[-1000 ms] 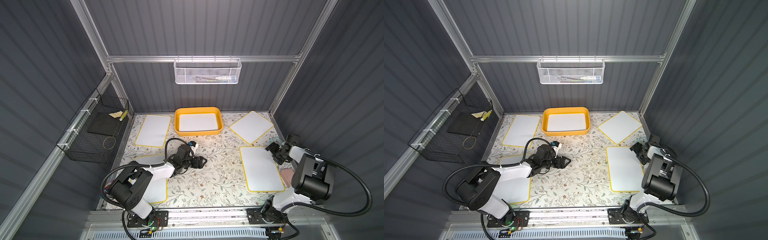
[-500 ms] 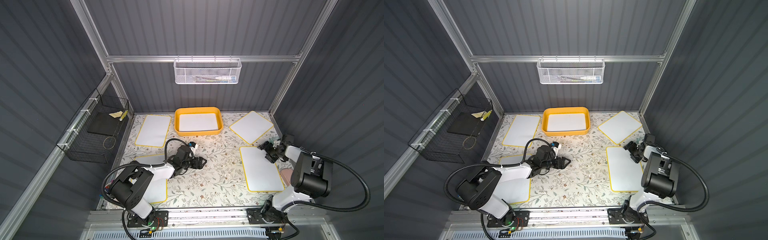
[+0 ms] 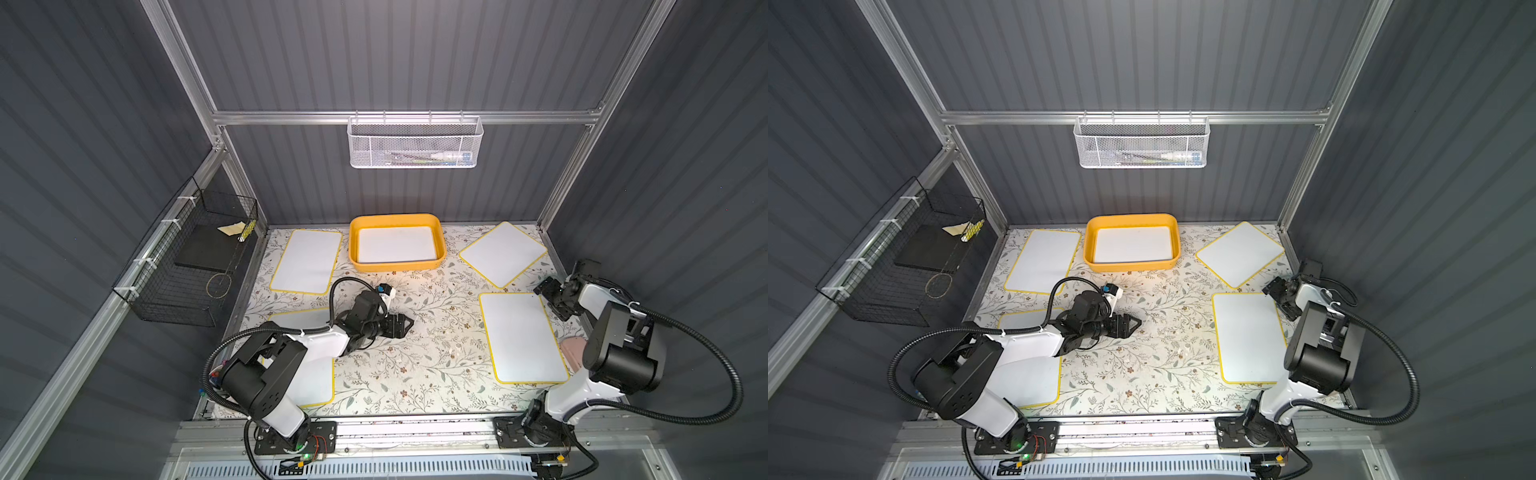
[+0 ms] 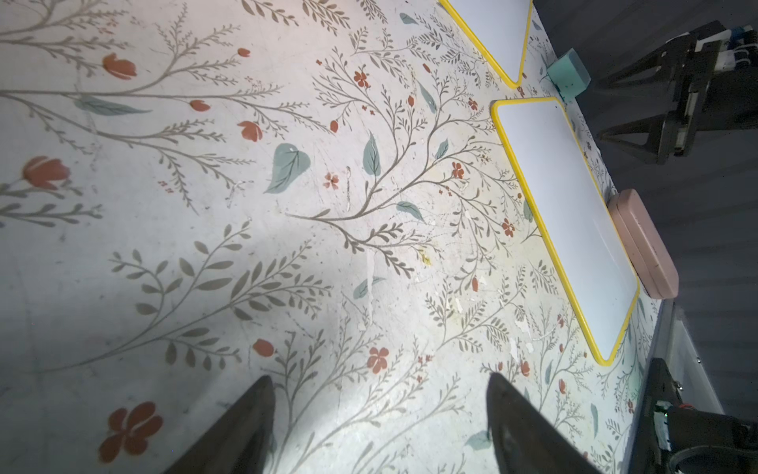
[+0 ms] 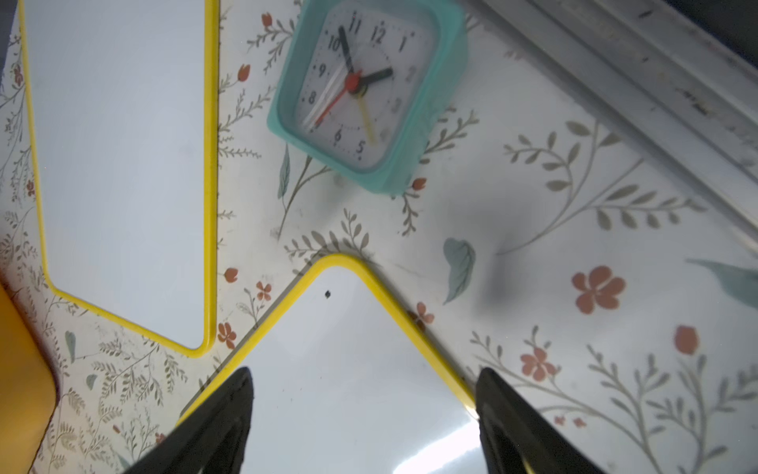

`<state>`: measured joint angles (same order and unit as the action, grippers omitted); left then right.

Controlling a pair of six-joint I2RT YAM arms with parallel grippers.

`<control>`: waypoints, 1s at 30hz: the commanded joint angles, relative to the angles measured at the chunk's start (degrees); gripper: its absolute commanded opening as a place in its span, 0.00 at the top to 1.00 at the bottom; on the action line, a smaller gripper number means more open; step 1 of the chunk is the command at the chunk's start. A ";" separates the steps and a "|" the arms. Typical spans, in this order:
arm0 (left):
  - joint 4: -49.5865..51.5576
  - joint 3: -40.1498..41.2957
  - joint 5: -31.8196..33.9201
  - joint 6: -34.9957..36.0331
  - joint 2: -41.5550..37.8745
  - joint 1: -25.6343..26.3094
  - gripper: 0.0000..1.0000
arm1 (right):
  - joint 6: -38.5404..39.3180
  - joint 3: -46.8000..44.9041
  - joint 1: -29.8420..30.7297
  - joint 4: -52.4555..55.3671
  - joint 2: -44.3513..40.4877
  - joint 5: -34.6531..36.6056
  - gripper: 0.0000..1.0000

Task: Put the whiteboard into the storage box
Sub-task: Move the whiteboard to the center of the board.

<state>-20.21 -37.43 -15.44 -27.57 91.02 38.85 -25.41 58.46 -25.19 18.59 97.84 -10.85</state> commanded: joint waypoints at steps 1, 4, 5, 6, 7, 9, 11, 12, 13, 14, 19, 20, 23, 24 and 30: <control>0.06 0.39 0.17 0.29 0.73 -0.27 0.19 | 1.38 0.52 0.09 2.48 2.69 1.23 0.16; 0.11 0.51 0.25 0.46 0.73 -0.27 0.19 | 1.59 -0.96 0.77 2.13 0.67 0.66 0.16; 0.10 0.38 0.32 0.52 0.87 -0.27 0.19 | 1.59 -1.74 1.29 1.67 -0.27 0.21 0.16; 0.27 0.19 0.16 0.66 0.99 -0.27 0.19 | 1.46 -2.09 1.73 1.58 -0.83 -0.02 0.16; 0.50 -0.13 0.07 0.83 1.17 -0.27 0.19 | 1.41 -2.28 2.28 1.79 -1.13 -0.58 0.16; 0.59 -0.48 -0.26 0.85 1.59 -0.27 0.19 | 1.42 -2.08 3.30 2.55 -1.10 -2.15 0.16; 0.63 -0.85 -0.46 0.81 1.79 -0.27 0.19 | 1.66 -1.99 4.78 3.22 -1.08 -2.75 0.16; 0.57 -0.89 -0.51 0.76 1.66 -0.27 0.19 | 1.83 -1.94 5.37 3.38 -1.16 -2.62 0.16; 0.57 -0.81 -0.55 0.65 1.64 -0.27 0.19 | 2.15 -1.94 6.09 3.36 -1.32 -2.54 0.16; 0.56 -0.72 -0.55 0.65 1.48 -0.27 0.19 | 2.25 -1.86 6.50 4.50 -1.34 -2.62 0.16; 0.42 -0.19 -0.24 0.61 1.09 -0.27 0.19 | 3.17 -1.39 6.23 5.76 -1.87 -1.12 0.16; 0.34 -0.19 -0.40 0.51 1.09 -0.27 0.19 | 3.11 -1.09 5.55 5.93 -1.95 -0.35 0.15; 0.28 -0.10 -0.54 0.61 1.09 -0.27 0.19 | 2.56 -0.53 3.39 4.97 -1.56 0.21 0.15; 0.28 -0.10 -0.52 0.74 1.09 -0.27 0.19 | 2.64 0.27 2.96 5.38 -0.89 0.65 0.15; 0.18 0.06 -0.17 1.25 0.91 -0.27 0.19 | 3.52 4.01 1.99 7.69 3.64 3.02 0.15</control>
<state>-20.21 -37.43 -15.46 -27.53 91.96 38.85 -22.83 61.08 -23.22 23.88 99.66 -10.00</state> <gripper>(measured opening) 0.812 0.846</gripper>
